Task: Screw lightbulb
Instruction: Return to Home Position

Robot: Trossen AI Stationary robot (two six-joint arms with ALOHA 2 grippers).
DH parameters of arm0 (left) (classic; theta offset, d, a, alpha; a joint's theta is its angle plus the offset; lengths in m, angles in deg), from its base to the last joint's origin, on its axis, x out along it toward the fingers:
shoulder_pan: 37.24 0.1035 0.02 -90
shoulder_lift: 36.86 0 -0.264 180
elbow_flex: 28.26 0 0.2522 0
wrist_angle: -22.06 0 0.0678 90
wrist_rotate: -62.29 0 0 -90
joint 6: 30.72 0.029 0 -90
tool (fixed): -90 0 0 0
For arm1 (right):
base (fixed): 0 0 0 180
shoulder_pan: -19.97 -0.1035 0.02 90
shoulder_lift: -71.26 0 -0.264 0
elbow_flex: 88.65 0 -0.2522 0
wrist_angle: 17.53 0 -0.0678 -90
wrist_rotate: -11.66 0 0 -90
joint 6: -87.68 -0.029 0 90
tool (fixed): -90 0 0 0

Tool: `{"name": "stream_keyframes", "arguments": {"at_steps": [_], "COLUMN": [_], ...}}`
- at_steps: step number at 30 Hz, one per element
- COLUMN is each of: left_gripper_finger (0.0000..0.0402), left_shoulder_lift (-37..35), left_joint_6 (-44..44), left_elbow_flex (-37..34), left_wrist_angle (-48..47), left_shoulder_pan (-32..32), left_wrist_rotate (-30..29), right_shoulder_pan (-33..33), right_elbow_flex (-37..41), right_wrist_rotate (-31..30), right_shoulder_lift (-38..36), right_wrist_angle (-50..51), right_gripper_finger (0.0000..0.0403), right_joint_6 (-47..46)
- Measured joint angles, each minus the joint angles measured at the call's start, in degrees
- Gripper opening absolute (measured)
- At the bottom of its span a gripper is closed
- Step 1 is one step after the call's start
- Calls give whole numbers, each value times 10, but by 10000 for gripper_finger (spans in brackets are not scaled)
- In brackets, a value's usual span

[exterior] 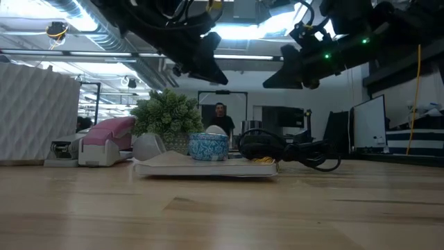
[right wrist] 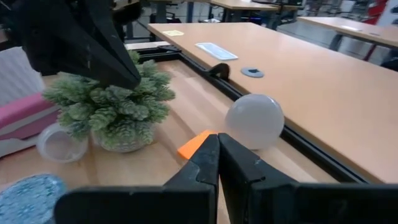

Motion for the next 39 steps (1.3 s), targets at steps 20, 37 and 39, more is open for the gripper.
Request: {"name": "stream_keyframes", "arguments": {"at_steps": [20,37,39], "left_gripper_finger": [0,0,0], "left_shoulder_lift": [0,23,44], "left_joint_6": [-60,-122,-127], "left_elbow_flex": [0,27,32], "left_wrist_angle": [121,160,176], "left_shoulder_pan": [154,269,271], "left_wrist_rotate": [-23,63,79], "right_shoulder_pan": [28,192,211], "right_elbow_flex": [0,-109,-139], "right_wrist_rotate": [27,234,240], "right_shoulder_lift": [0,0,0], "right_wrist_angle": [-7,115,150], "right_gripper_finger": [12,12,12], "right_joint_6": [0,-107,-101]}}
